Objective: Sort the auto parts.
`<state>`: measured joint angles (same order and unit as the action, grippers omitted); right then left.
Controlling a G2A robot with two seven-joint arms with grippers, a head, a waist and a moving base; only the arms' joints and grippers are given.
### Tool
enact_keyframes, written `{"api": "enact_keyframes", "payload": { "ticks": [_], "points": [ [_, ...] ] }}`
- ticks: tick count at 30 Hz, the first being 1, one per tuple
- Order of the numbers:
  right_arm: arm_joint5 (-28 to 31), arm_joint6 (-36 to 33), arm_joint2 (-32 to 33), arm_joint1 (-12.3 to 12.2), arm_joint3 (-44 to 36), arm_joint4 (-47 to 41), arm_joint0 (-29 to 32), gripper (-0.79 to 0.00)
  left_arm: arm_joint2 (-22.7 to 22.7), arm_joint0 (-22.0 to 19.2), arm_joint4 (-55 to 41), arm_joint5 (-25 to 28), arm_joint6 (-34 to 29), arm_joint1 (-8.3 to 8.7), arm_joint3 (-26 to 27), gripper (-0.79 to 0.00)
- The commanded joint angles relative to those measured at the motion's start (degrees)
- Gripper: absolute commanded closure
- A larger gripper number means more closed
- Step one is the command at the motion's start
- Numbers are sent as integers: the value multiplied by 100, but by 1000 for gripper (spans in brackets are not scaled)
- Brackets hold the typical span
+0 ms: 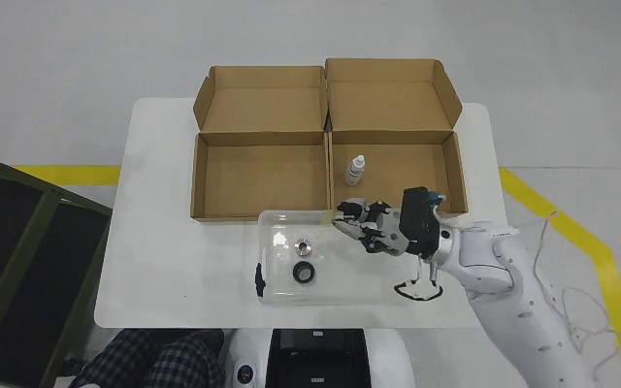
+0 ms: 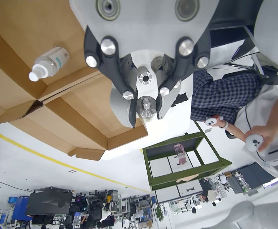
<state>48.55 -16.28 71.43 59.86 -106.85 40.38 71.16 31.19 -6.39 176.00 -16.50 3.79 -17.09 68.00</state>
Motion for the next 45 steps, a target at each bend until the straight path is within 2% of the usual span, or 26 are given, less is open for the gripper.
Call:
{"api": "enact_keyframes", "payload": {
  "ticks": [1, 6, 24, 32, 45],
  "points": [
    [55, -1, 93, -16, 60, -258, -4, 0, 0, 0, 0, 0, 0, 0, 0, -785],
    [230, 31, 268, -51, 188, -892, 27, 0, 0, 0, 0, 0, 0, 0, 0, -785],
    [569, -168, 487, -134, 325, -1980, 27, 0, 0, 0, 0, 0, 0, 0, 0, -785],
    [556, -237, 530, -147, 233, -1854, 27, 0, 0, 0, 0, 0, 0, 0, 0, -785],
    [32, -469, 714, -180, 504, -889, 52, 0, 0, 0, 0, 0, 0, 0, 0, -785]
  ]
}}
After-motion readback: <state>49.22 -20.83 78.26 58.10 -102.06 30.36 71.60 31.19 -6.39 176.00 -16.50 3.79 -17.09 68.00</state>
